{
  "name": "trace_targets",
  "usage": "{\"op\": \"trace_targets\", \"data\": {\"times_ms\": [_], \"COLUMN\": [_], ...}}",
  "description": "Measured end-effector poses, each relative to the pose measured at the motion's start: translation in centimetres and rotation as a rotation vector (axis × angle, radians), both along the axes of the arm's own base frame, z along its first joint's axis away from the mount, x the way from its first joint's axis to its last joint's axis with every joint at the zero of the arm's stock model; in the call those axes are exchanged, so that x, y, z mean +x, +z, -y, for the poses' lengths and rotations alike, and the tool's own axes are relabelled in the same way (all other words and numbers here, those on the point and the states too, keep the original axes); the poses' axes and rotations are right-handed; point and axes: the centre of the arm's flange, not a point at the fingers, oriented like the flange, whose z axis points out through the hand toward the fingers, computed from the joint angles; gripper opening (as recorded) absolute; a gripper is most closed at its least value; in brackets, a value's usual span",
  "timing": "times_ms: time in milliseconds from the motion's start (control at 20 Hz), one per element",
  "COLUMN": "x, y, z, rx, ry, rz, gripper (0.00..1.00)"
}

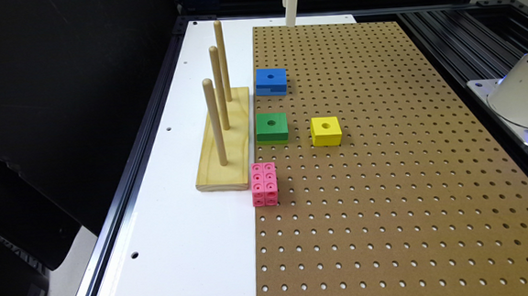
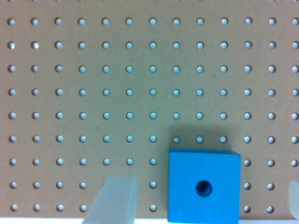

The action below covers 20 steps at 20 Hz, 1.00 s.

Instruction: Pick up blue block.

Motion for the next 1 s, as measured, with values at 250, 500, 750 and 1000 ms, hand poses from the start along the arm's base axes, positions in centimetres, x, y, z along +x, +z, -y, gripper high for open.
{"op": "trace_targets", "data": {"times_ms": [250,500,750,1000], "x": [0.3,1.0,1.0,1.2], "y": [-1.4,-4.9,-6.4,-8.5], "z": [0.0,0.2,0.2,0.2], "rx": [0.003,0.005,0.008,0.009], "ry": [0.001,0.001,0.001,0.002], "rz": [-0.009,-0.006,-0.015,-0.013], "gripper": [1.0,1.0,1.0,1.0]}}
